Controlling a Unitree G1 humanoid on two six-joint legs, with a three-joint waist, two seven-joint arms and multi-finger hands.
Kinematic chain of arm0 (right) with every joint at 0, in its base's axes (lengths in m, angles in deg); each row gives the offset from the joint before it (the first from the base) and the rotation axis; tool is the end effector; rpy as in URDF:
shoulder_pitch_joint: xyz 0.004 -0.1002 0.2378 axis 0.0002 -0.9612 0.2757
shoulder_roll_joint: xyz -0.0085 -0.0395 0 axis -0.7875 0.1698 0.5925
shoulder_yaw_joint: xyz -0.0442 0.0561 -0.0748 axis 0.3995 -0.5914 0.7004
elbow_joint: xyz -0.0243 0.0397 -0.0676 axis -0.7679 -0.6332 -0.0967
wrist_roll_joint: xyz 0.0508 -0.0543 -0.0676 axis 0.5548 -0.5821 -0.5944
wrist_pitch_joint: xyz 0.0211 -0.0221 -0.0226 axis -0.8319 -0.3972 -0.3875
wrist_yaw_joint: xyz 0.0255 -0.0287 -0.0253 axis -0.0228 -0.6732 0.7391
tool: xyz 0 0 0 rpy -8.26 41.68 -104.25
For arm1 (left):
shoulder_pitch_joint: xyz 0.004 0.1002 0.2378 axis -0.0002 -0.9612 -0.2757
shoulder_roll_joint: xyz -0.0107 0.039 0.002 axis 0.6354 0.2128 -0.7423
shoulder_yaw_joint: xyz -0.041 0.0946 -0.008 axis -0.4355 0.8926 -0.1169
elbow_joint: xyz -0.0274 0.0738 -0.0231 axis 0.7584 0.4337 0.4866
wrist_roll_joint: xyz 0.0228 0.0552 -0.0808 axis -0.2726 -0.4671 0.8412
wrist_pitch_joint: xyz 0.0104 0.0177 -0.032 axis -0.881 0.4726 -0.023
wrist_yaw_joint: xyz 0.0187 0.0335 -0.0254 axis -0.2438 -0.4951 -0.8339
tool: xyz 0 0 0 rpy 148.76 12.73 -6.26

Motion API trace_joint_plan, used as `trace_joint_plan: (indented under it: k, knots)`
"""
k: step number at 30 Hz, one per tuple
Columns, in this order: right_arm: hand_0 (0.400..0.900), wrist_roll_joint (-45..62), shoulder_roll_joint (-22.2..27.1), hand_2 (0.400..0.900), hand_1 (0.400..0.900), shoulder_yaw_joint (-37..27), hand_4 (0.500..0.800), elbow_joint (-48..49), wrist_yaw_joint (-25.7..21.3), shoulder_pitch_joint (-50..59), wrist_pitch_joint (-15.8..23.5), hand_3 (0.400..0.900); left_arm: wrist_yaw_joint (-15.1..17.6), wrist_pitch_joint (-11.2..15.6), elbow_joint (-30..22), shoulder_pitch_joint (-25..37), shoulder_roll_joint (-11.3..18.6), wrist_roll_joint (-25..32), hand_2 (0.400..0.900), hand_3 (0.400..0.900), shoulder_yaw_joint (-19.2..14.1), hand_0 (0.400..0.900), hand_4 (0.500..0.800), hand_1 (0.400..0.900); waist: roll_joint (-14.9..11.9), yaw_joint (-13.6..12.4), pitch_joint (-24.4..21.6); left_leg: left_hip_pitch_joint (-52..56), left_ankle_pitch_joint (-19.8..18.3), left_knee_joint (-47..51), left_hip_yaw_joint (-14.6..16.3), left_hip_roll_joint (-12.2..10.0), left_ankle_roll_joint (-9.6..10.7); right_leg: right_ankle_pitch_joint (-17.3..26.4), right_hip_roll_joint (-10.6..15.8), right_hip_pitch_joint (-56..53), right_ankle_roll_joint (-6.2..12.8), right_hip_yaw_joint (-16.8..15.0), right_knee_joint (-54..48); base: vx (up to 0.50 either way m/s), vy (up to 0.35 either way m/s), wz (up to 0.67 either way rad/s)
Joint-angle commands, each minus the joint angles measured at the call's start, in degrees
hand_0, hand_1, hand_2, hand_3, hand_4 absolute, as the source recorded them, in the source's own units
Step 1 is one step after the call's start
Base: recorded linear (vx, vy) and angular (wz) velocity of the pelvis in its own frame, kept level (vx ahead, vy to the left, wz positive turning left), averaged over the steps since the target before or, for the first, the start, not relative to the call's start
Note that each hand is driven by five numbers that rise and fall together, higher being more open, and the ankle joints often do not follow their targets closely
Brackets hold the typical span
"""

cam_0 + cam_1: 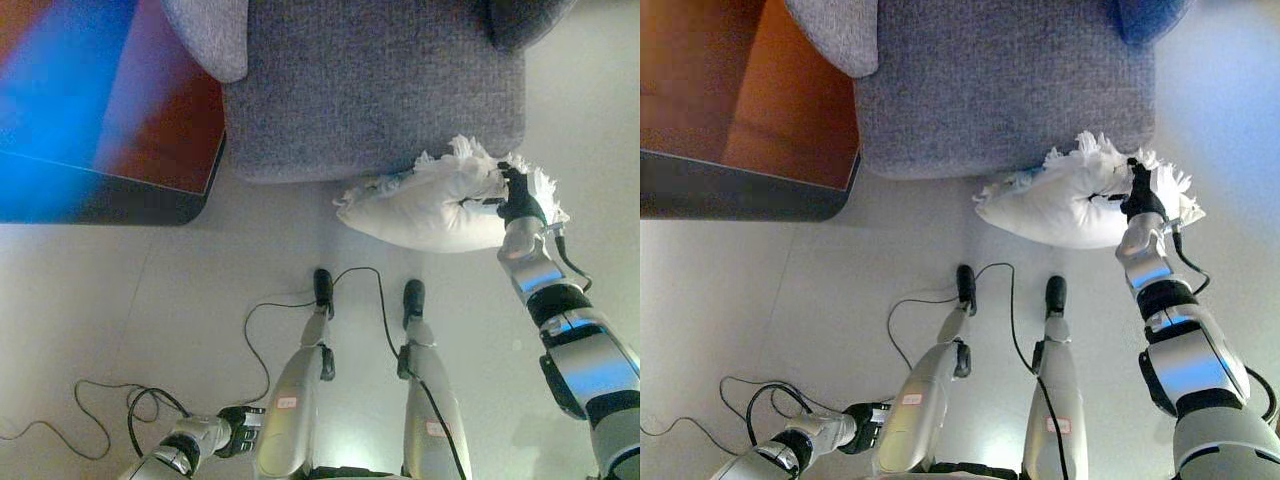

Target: Pick up the pillow and put it on the sofa.

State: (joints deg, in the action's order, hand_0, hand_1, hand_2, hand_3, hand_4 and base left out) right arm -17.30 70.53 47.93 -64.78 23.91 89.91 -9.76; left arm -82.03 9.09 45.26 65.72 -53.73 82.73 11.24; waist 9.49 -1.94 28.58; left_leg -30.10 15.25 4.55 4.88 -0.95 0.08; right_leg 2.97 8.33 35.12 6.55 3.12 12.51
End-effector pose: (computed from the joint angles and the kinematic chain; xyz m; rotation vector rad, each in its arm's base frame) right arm 0.3379 -0.2643 0.1425 -0.7477 0.1066 -0.4738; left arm 0.1572 0.2242 -0.0883 0.0370 1.2495 -0.2262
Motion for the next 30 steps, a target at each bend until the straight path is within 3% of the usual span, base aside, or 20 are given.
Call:
trace_joint_plan:
  k: [1,3,4,5,6,16,21,30]
  knots:
    - [0.900,1.3,5.6,0.900,0.900,2.9,0.800,5.4,1.0,8.3,0.7,0.900,-0.4,-1.2,1.9,-0.4,-1.8,0.9,0.900,0.900,2.0,0.900,0.800,0.900,0.1,-0.9,1.2,-1.1,-8.1,-5.3,-2.4,2.6,2.1,-0.1,-1.7,0.9,-1.70,3.6,-1.4,0.00,0.000,0.00]
    - [0.900,0.9,5.5,0.900,0.900,3.7,0.800,5.6,2.5,9.7,0.5,0.900,-0.6,-1.1,1.8,-0.6,-1.6,0.9,0.900,0.900,2.1,0.900,0.800,0.900,0.3,-1.1,1.2,-1.7,-8.1,-5.7,-2.4,2.6,2.1,-0.2,-1.6,1.5,-1.76,3.7,-1.0,0.00,0.000,0.00]
    - [0.812,0.6,5.4,0.812,0.812,4.0,0.747,5.8,3.1,10.1,0.6,0.812,-0.6,-1.1,1.7,-0.6,-1.6,1.0,0.900,0.900,2.1,0.900,0.800,0.900,0.3,-1.1,1.2,-1.9,-8.1,-5.8,-2.4,2.5,2.1,-0.2,-1.6,1.8,-1.79,3.8,-0.9,0.00,0.000,0.00]
    - [0.669,0.2,5.5,0.669,0.669,4.4,0.661,6.1,4.1,10.5,0.7,0.669,-0.5,-1.1,1.6,-0.7,-1.6,1.0,0.900,0.900,2.1,0.900,0.800,0.900,0.3,-1.2,1.2,-2.3,-8.2,-6.1,-2.3,2.5,2.1,-0.3,-1.6,2.1,-1.84,3.9,-0.7,0.00,0.000,0.00]
    - [0.400,0.1,5.5,0.400,0.400,4.8,0.500,6.4,5.2,10.7,0.9,0.400,-0.6,-1.0,1.6,-0.9,-1.5,0.8,0.900,0.900,2.0,0.900,0.800,0.900,0.2,-1.3,1.2,-2.5,-8.2,-6.4,-2.4,2.4,2.1,-0.4,-1.6,2.3,-1.91,4.0,-0.4,0.00,0.000,0.00]
    - [0.400,0.8,6.7,0.400,0.400,4.8,0.500,5.4,6.1,10.6,2.0,0.400,-1.1,0.1,1.2,-1.4,-0.7,-0.1,0.900,0.900,1.7,0.900,0.800,0.900,-0.3,-1.7,1.2,-1.5,-8.6,-6.8,-2.1,2.0,2.1,-0.8,-1.3,1.3,-2.08,5.3,0.2,0.00,-0.002,-0.01]
    - [0.400,0.1,7.4,0.400,0.400,4.9,0.500,5.2,7.8,10.6,2.6,0.400,-2.3,-0.7,1.0,-1.7,-0.4,-0.4,0.900,0.900,1.7,0.900,0.800,0.900,-0.6,-1.6,1.2,0.8,-8.8,-6.2,-1.8,1.9,2.2,-0.8,-1.3,-0.7,-2.14,5.5,-0.4,-0.01,0.004,-0.02]
    - [0.400,-1.9,9.5,0.400,0.400,6.6,0.500,6.2,20.6,8.5,6.9,0.400,-3.7,-0.6,1.0,-3.1,1.8,-3.0,0.900,0.900,0.0,0.900,0.800,0.900,-3.8,-2.4,-1.1,7.3,-10.0,-5.2,-1.8,1.2,2.4,-1.2,-1.3,-7.7,-2.35,7.3,-2.4,0.01,-0.012,-0.01]
